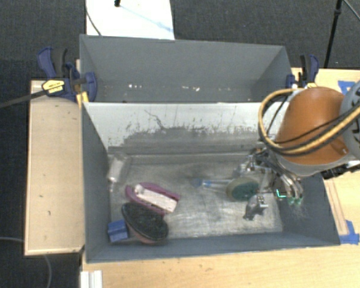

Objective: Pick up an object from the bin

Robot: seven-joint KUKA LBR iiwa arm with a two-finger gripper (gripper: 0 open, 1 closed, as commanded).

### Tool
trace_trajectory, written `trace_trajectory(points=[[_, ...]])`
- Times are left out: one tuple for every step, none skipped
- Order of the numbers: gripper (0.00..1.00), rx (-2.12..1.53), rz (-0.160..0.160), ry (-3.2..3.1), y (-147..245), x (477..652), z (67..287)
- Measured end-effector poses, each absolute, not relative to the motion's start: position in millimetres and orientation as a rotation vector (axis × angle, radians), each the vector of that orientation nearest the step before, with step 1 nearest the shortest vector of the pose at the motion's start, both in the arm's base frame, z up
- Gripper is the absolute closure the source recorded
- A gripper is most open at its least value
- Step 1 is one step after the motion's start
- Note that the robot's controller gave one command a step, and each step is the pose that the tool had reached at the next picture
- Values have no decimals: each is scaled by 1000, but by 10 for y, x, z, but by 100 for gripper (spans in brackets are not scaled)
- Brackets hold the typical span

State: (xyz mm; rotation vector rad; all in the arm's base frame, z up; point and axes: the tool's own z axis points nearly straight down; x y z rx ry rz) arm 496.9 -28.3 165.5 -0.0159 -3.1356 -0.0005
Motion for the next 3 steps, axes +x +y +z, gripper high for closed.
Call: trace_trajectory(points=[[0,4,0,-3141,-325,5429,768],[100,6,1,-3144,-325,5429,812],[100,67,3,-3151,-479,5443,2144]])
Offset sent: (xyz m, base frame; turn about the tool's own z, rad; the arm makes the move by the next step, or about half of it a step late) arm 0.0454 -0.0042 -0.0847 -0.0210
